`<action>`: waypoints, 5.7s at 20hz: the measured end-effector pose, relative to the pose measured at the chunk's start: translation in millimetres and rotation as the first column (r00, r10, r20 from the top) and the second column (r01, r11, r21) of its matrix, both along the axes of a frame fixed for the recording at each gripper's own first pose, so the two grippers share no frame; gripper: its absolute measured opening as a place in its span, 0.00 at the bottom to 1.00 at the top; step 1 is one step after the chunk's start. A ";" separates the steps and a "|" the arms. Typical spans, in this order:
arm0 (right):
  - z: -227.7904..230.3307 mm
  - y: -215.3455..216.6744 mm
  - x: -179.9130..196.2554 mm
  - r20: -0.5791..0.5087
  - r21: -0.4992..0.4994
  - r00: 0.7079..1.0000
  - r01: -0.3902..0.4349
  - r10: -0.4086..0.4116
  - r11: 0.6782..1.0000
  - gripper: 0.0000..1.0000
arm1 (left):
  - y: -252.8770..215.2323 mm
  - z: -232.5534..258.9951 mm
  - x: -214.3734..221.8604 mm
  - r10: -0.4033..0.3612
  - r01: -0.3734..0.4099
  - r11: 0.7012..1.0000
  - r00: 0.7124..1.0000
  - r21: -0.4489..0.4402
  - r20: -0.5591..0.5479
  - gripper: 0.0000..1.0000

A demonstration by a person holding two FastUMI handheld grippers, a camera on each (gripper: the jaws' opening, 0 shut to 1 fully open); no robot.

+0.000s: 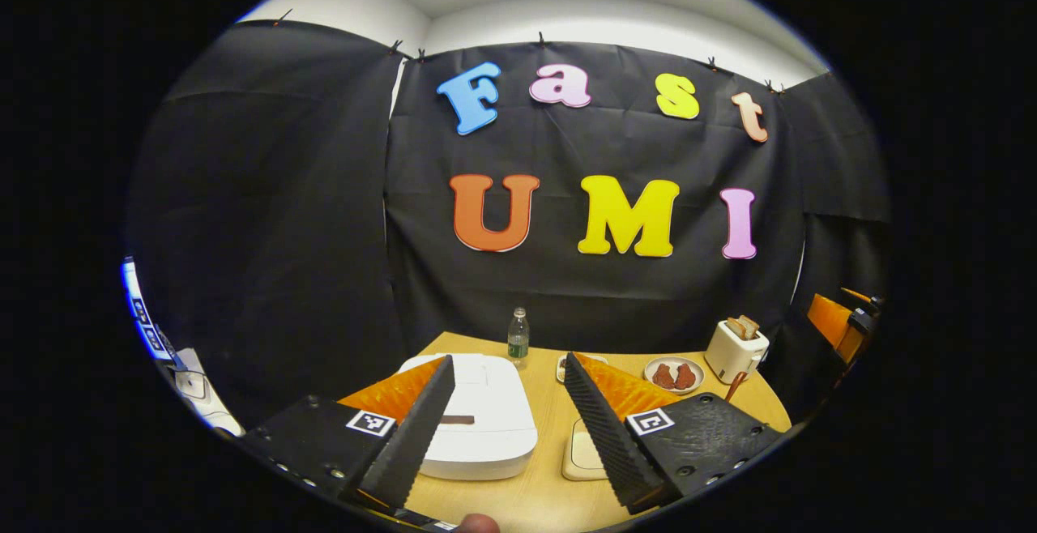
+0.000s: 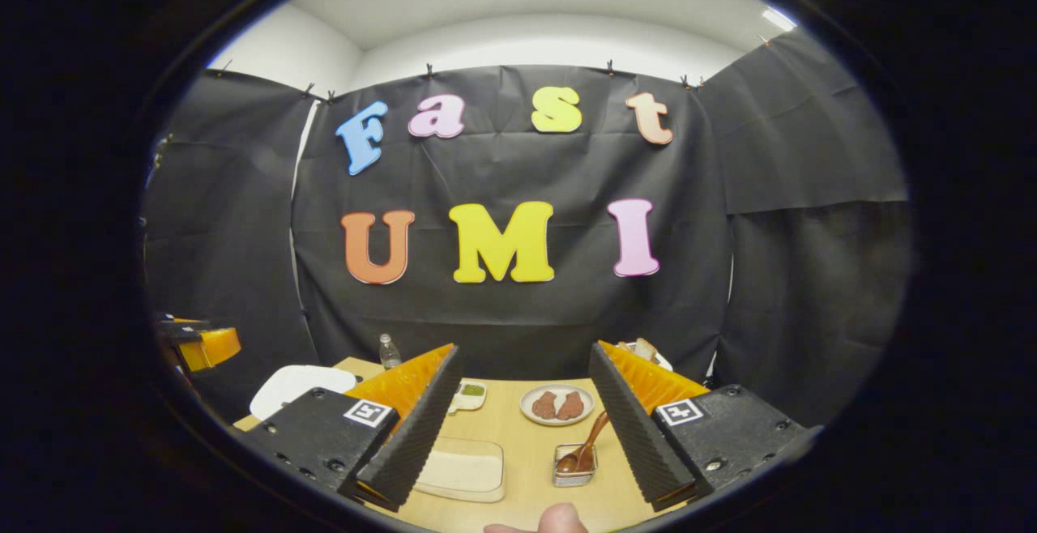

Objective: Close the left gripper, press the button to open the rice cooker; take a wooden spoon from the chopstick holder with the right hand, scoop a spoonful of rice and pour it into the rice cooker, then put the wooden spoon back into the chopstick holder.

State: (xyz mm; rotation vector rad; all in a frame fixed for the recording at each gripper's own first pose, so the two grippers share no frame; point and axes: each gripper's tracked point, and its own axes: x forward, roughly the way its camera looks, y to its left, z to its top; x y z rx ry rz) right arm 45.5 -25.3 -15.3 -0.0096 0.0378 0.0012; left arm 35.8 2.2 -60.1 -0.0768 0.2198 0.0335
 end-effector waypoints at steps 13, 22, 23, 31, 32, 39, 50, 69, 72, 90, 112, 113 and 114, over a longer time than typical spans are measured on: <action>-43.0 -19.6 46.9 -0.102 0.002 0.995 0.014 -0.014 1.000 0.99 | 51.3 -105.0 56.0 0.024 -0.053 0.995 0.949 -0.084 -0.314 0.00; -80.4 -33.1 70.5 -0.209 0.014 0.977 0.050 -0.046 0.999 1.00 | 70.4 -185.5 88.7 0.026 -0.133 0.973 0.873 -0.187 -0.487 0.00; -82.4 -35.0 70.8 -0.213 0.013 0.976 0.055 -0.051 0.998 1.00 | 70.8 -188.7 89.5 0.027 -0.135 0.973 0.871 -0.186 -0.491 0.00; -89.2 -34.6 68.9 -0.223 -0.002 0.973 0.057 -0.056 0.998 0.99 | 69.0 -211.3 83.8 0.031 -0.154 0.969 0.852 -0.195 -0.522 0.00; -90.0 -33.0 67.9 -0.225 0.004 0.973 0.053 -0.051 0.999 0.99 | 68.5 -209.1 82.4 0.028 -0.145 0.972 0.851 -0.183 -0.524 0.00; -75.8 -34.5 54.9 -0.193 0.028 0.980 0.046 -0.039 0.999 1.00 | 64.6 -153.1 97.5 0.030 -0.076 0.991 0.929 -0.111 -0.369 0.11; -51.4 -52.4 37.3 -0.108 0.031 0.994 0.038 -0.034 0.999 0.99 | 72.3 13.9 100.5 0.086 -0.090 0.995 0.991 0.038 0.100 0.96; -217.9 -136.1 116.5 -0.428 0.170 0.902 0.023 0.053 0.985 0.95 | 2.1 20.8 68.4 0.056 -0.062 0.996 0.993 0.062 0.102 0.96; -268.0 -138.7 148.2 -0.513 0.241 0.853 0.040 0.092 0.970 0.92 | -11.3 11.1 70.0 0.079 -0.083 0.995 0.994 0.051 0.074 0.96; -314.1 -128.0 174.0 -0.610 0.384 0.772 0.091 0.179 0.919 0.22 | -21.0 -13.7 87.9 0.046 -0.046 0.998 0.999 0.050 0.005 0.96; -203.0 79.5 108.4 -0.462 0.072 0.870 -0.154 0.170 0.985 0.12 | 102.3 -13.8 35.8 -0.048 0.045 0.998 0.996 0.038 0.071 0.96; -219.3 85.7 109.3 -0.478 0.043 0.864 -0.158 0.159 0.987 0.13 | 106.9 -14.4 33.3 -0.047 0.044 0.998 0.997 0.041 0.066 0.96; -235.3 89.4 111.5 -0.492 0.006 0.859 -0.157 0.140 0.988 0.13 | 110.9 -15.3 30.3 -0.043 0.040 0.998 0.997 0.039 0.059 0.96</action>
